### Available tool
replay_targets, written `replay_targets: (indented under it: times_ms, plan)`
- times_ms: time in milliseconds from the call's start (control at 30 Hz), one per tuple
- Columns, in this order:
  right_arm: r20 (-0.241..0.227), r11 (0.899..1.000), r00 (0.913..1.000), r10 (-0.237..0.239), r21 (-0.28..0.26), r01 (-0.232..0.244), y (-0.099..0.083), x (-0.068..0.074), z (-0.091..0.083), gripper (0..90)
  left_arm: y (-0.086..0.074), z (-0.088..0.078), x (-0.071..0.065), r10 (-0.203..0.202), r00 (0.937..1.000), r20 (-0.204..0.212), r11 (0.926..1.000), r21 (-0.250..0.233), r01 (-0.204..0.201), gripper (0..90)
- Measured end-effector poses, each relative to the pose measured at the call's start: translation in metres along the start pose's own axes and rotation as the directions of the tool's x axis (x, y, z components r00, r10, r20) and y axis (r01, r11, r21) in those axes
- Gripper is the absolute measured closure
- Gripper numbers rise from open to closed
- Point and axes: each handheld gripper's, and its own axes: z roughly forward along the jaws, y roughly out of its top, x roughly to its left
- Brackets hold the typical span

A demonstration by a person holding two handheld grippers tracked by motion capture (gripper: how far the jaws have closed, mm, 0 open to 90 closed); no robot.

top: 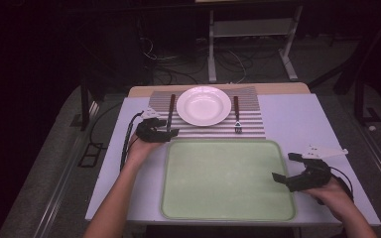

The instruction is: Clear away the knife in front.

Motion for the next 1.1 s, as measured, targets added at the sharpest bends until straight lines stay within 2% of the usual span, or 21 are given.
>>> replay_targets:
  times_ms: [800,867,1100]
  plan:
    - [0.01,1.0,0.9999,0.013,-0.003,-0.013,0.0,-0.001,0.0,0.0,0.014,0.026,0.017,-0.002,0.9999,-0.01,0.9999,0.01,0.002,27.1]
    - [0.012,1.0,0.9998,0.015,-0.005,-0.015,0.0,-0.002,0.0,0.0,0.015,0.028,0.02,0.009,0.9998,-0.017,0.9998,0.018,-0.009,27.6]
    - [0.017,1.0,0.9997,0.019,-0.002,-0.019,-0.001,-0.002,0.0,0.0,0.015,0.033,0.032,-0.003,0.9995,-0.031,0.9998,0.019,0.004,32.8]
